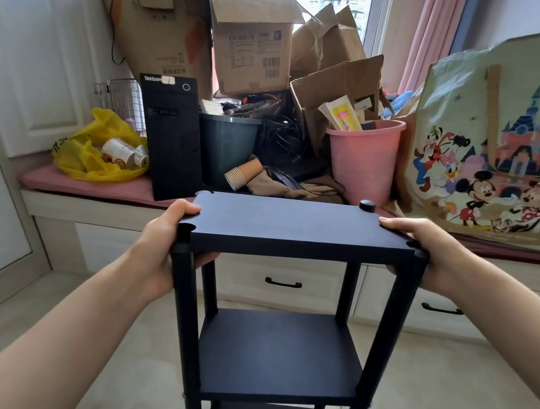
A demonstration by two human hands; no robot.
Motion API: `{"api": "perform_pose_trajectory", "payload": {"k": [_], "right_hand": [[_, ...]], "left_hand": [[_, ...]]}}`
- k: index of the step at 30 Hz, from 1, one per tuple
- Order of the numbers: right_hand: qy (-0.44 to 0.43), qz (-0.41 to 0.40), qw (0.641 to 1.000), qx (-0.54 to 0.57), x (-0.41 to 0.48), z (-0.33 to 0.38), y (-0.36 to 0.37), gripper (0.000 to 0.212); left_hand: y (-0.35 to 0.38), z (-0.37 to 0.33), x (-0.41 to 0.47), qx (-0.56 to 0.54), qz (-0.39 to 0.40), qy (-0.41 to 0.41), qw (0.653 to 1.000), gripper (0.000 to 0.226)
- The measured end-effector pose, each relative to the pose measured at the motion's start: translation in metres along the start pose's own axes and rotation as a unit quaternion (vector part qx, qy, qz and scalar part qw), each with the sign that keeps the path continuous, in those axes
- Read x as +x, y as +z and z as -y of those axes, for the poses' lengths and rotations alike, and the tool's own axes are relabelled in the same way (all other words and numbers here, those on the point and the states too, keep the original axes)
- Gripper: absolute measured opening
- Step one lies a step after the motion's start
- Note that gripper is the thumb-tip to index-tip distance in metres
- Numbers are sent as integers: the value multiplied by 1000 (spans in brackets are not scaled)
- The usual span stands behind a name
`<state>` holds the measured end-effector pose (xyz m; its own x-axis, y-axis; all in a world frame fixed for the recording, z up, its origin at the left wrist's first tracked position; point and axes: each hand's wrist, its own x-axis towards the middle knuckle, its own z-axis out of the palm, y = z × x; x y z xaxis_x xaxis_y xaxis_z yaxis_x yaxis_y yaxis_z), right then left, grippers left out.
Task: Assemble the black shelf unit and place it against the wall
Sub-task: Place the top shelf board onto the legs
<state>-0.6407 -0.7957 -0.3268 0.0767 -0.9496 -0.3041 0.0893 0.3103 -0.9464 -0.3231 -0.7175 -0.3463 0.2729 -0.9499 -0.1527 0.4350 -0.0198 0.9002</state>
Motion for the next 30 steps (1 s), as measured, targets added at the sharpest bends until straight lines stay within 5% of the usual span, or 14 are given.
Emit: {"api": "perform_pose_trajectory", "payload": {"k": [20, 30], "right_hand": [[-42, -33, 999, -6, 2, 6, 0, 45], [-27, -20, 999, -42, 2, 12, -2, 42]], "left_hand": [[-3, -7, -5, 3, 23, -29, 999, 35], [-9, -8, -4, 8, 49, -47, 998, 43]]}}
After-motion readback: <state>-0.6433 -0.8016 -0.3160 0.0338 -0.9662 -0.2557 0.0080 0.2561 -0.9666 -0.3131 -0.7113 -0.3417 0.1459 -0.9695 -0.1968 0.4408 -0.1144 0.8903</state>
